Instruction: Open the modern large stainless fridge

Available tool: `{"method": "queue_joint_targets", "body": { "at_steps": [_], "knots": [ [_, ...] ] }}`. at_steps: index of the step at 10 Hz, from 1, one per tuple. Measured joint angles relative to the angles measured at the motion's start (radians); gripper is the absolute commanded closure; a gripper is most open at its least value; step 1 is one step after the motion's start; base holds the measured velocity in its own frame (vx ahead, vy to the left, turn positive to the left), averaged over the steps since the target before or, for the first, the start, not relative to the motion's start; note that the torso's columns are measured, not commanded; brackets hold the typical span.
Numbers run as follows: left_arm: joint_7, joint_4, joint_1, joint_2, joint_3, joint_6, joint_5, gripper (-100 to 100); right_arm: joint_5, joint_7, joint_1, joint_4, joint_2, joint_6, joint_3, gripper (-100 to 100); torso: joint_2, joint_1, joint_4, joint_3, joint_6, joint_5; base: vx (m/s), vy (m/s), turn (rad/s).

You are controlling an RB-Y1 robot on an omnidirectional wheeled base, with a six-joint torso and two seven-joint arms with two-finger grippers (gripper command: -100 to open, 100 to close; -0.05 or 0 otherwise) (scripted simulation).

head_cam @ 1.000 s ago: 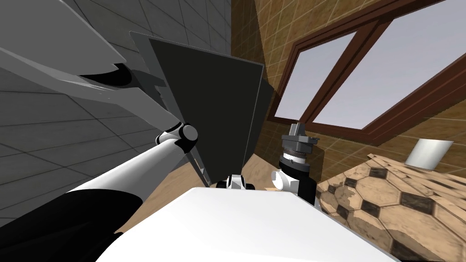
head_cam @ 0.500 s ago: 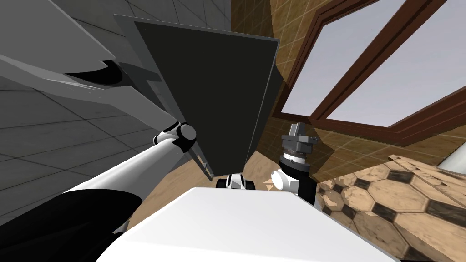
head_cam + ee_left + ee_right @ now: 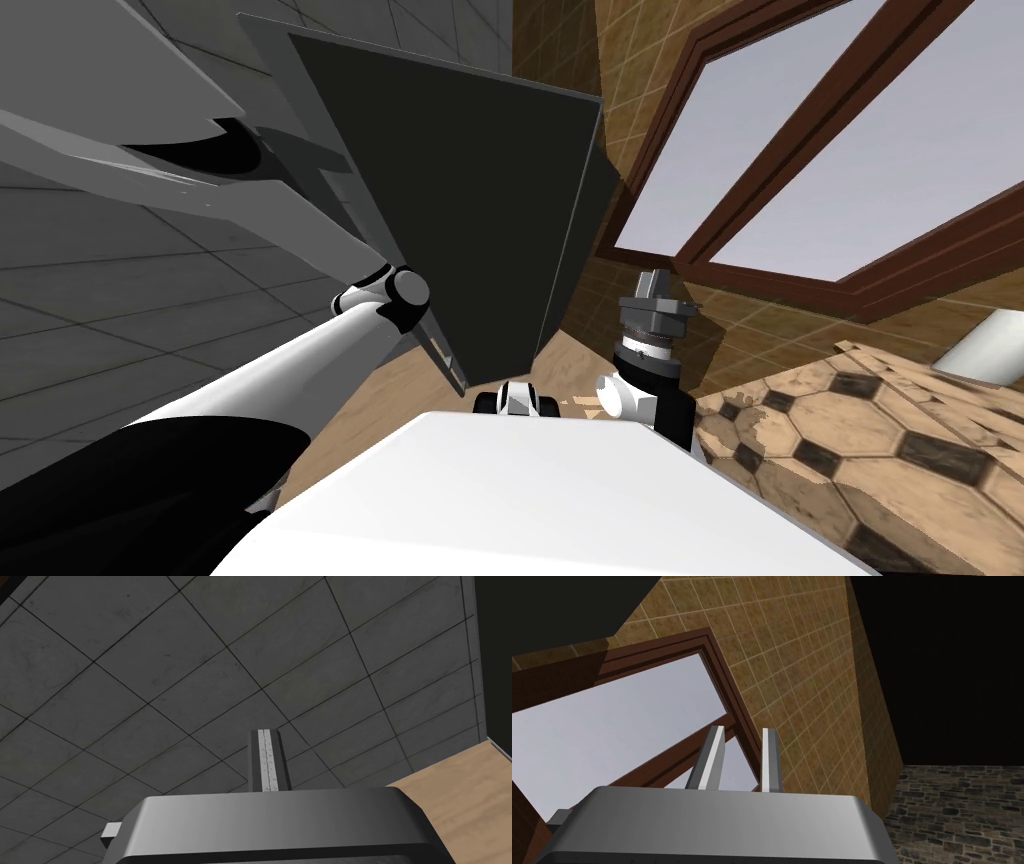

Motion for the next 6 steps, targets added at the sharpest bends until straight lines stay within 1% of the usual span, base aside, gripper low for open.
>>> {"method": "queue_joint_targets", "body": {
  "at_steps": [1, 4, 5, 6],
  "knots": [
    [-0.011, -0.001, 0.0, -0.001, -0.007, 0.005, 0.002, -100, 0.0, 0.0, 0.0, 0.0, 0.0, 0.0, 0.0, 0, -0.003, -0.002, -0.001, -0.002, 0.001, -0.001, -0.129, -0.116, 0.01],
    [-0.034, 0.039, -0.016, 0.002, -0.042, 0.005, 0.005, -100, 0.0, 0.0, 0.0, 0.0, 0.0, 0.0, 0.0, 0, -0.009, -0.009, -0.001, -0.01, 0.005, -0.008, -0.138, -0.114, 0.0],
    [-0.043, 0.05, -0.018, 0.003, -0.05, 0.0, 0.01, -100, 0.0, 0.0, 0.0, 0.0, 0.0, 0.0, 0.0, 0, -0.011, -0.011, -0.002, -0.011, 0.006, -0.009, -0.083, -0.021, 0.059],
    [-0.045, 0.05, -0.017, 0.007, -0.048, -0.001, 0.009, -100, 0.0, 0.0, 0.0, 0.0, 0.0, 0.0, 0.0, 0, -0.012, -0.002, -0.001, -0.011, 0.001, -0.005, -0.008, 0.127, 0.089]
  ]
}}
